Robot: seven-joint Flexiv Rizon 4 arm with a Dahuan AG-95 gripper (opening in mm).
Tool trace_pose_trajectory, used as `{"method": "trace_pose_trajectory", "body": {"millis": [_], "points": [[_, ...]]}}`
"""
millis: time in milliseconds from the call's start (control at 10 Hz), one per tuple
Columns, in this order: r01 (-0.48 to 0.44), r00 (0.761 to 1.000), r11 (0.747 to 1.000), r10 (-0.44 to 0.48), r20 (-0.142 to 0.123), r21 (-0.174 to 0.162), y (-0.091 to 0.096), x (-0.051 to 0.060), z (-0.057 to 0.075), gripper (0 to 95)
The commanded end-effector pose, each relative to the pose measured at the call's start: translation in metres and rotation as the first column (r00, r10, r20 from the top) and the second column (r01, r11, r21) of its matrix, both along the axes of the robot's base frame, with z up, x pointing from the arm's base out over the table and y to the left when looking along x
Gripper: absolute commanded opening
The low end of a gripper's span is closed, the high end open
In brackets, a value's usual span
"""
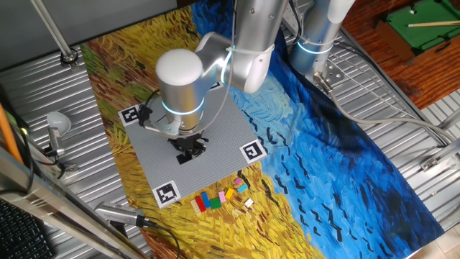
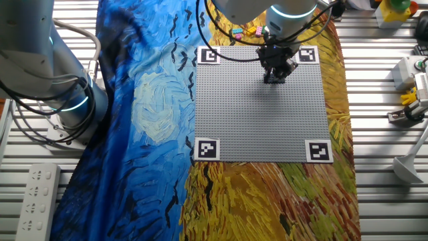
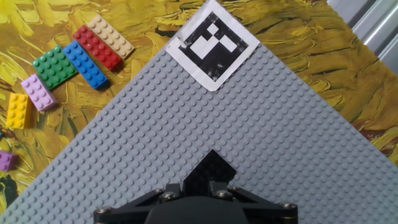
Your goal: Stack small Lego blocks one on top of the other
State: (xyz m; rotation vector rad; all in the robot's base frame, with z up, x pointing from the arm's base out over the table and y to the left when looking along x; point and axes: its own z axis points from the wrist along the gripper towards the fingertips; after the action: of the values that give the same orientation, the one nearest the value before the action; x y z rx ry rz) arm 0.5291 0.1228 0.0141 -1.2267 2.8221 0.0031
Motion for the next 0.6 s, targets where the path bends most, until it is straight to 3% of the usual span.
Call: {"method": "trace_pose_trajectory", "body": {"millis": [100,400,600], "points": [[-0.002,1.0,1.0,0.002,-0.006,0.007,0.001,-0.007,0.004,19.0],[0.001,1.0,1.0,-0.001,-0.007,0.004,0.002,-0.011,0.003,19.0],[0.0,1.0,1.0,0.0,-0.005,0.002,0.005,-0.009,-0.008,19.0]]}}
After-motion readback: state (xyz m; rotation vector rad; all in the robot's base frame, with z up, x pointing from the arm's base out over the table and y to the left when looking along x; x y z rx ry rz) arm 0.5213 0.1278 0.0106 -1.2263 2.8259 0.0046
